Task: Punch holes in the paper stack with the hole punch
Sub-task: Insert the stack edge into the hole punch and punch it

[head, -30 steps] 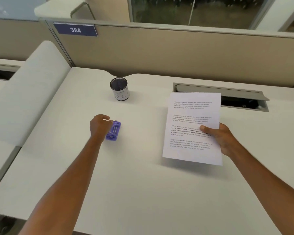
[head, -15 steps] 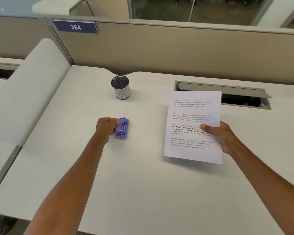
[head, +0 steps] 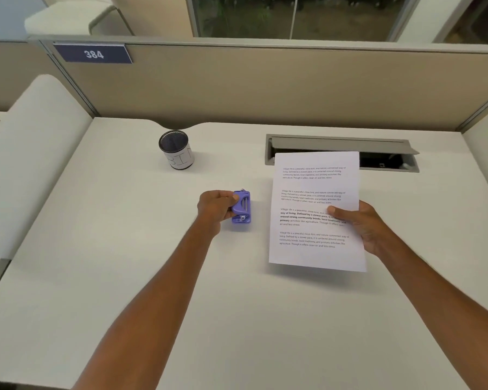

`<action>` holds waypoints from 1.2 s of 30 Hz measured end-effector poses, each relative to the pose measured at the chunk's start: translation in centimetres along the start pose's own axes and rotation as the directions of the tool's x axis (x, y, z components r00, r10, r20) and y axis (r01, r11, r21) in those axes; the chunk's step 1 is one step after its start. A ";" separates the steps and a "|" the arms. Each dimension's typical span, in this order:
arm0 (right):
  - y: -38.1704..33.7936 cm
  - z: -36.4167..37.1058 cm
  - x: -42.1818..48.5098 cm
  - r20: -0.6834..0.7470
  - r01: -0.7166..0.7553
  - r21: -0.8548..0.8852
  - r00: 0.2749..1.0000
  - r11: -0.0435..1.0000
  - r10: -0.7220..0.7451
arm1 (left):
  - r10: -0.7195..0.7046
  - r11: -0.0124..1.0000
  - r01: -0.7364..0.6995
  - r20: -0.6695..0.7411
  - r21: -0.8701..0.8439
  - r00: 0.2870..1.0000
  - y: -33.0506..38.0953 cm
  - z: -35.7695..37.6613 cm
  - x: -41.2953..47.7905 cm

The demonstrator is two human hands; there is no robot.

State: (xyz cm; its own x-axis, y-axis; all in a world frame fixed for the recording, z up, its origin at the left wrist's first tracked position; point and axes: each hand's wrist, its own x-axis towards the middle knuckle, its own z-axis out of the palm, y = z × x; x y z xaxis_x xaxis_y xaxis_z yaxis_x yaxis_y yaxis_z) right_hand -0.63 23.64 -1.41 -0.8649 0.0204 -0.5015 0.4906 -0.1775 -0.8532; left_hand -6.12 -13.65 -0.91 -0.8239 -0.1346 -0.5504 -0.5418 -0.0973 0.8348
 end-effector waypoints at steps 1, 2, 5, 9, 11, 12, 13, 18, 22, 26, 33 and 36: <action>0.1 -0.7 -0.1 0.001 -0.001 0.002 1.000 1.000 0.001 | -0.005 1.000 0.005 0.014 -0.003 1.000 -0.1 1.3 -0.4; 0.3 -1.3 -0.2 -0.002 -0.009 -0.005 1.000 1.000 0.009 | -0.009 1.000 0.010 0.028 -0.001 1.000 -0.3 2.5 -0.7; -0.1 -2.1 -0.5 0.016 -0.018 -0.020 1.000 1.000 0.018 | -0.031 0.999 0.031 0.017 0.014 0.999 -0.9 4.9 -0.5; 0.6 -8.2 -2.1 -0.041 -0.042 0.004 0.998 0.999 0.043 | -0.053 0.997 0.048 0.065 0.066 0.997 -2.5 12.4 -1.6; 1.2 -8.6 -2.2 -0.055 -0.067 -0.009 0.996 0.998 0.066 | -0.060 0.996 0.055 0.058 0.076 0.997 -2.7 12.9 -2.1; 1.0 -8.7 -2.3 -0.051 -0.063 -0.010 0.997 0.998 0.062 | -0.065 0.995 0.061 0.045 0.076 0.997 -2.8 13.1 -1.9; 0.7 -8.5 -2.2 -0.044 -0.056 -0.008 0.998 0.998 0.055 | -0.069 0.995 0.066 0.039 0.073 0.997 -2.8 13.0 -1.7; 1.5 -9.4 -2.2 -0.056 -0.071 -0.005 0.996 0.997 0.071 | -0.080 0.992 0.075 0.044 0.100 0.996 -3.9 14.4 -2.0; 2.0 -10.0 -2.1 -0.062 -0.084 -0.005 0.995 0.996 0.083 | -0.089 0.991 0.085 0.036 0.103 0.995 -4.2 15.2 -1.8; 2.4 -10.1 -2.2 -0.050 -0.093 0.002 0.994 0.996 0.093 | -0.095 0.989 0.092 0.021 0.112 0.995 -4.4 15.4 -1.7; 3.0 -10.0 -2.1 -0.045 -0.104 0.021 0.993 0.994 0.105 | -0.102 0.989 0.099 0.023 0.114 0.995 -5.1 15.2 -1.6; 3.2 -9.8 -2.0 -0.033 -0.113 0.015 0.993 0.994 0.113 | -0.106 0.988 0.102 0.030 0.117 0.994 -5.1 15.2 -1.6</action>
State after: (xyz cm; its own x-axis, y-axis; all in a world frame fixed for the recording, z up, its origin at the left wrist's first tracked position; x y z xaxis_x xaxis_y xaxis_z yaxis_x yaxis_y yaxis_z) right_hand 3.75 32.69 -4.55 -0.8000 0.0322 -0.5991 0.5831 -0.1938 -0.7890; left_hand -4.50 2.06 -4.18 -0.7665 -0.0939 -0.6353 -0.6385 0.0051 0.7696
